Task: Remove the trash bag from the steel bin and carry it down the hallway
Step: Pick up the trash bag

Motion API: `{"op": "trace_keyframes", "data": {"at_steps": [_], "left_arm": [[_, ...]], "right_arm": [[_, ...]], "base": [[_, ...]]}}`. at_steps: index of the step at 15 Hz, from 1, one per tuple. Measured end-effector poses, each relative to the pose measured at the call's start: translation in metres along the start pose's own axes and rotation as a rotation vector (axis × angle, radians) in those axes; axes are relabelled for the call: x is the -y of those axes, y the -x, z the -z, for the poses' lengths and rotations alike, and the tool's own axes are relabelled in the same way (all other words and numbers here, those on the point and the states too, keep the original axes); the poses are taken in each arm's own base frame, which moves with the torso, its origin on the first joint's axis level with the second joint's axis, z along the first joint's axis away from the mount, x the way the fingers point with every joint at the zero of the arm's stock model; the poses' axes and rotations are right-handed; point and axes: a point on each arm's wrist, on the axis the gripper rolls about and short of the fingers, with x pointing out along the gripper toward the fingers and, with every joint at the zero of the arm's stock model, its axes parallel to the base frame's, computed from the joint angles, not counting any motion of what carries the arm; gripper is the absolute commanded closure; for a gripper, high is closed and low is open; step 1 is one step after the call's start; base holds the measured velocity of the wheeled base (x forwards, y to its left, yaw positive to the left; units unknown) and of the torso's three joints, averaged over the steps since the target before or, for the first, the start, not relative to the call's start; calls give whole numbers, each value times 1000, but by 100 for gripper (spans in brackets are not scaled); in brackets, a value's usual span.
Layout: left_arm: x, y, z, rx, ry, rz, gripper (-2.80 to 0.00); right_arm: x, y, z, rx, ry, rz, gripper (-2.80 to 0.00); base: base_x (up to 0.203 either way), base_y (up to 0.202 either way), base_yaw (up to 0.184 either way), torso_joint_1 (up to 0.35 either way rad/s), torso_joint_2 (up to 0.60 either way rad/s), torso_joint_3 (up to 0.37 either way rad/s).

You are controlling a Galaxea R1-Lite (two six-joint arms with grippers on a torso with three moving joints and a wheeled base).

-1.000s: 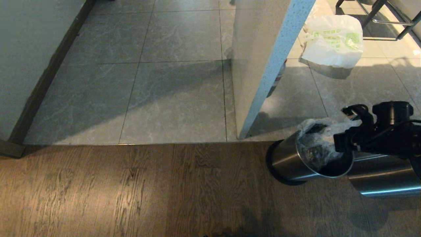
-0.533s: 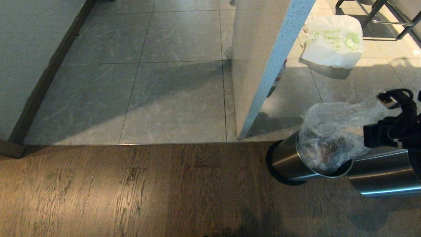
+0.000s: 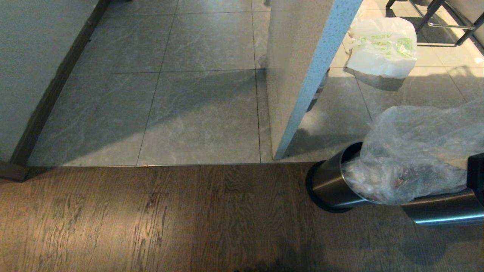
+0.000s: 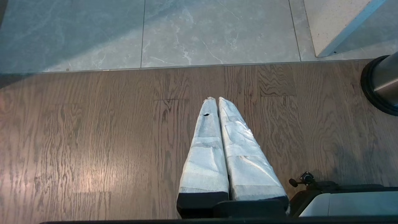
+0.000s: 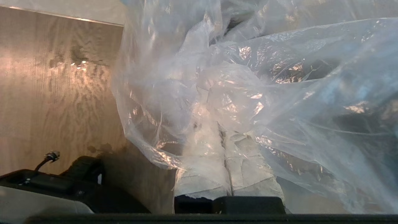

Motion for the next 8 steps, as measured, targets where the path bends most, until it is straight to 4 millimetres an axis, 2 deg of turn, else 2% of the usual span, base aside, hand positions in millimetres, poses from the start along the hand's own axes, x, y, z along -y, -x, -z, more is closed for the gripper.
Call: {"op": "trace_keyframes", "data": {"at_steps": [4, 8], "left_arm": [[0, 0, 0, 0, 0, -1, 0], [0, 0, 0, 0, 0, 0, 0]], "right_arm": [[-17, 42, 11, 11, 3, 52, 0], [-34, 79, 29, 94, 35, 117, 0]], "base": [[0, 0, 0, 0, 0, 0], [0, 0, 0, 0, 0, 0]]}}
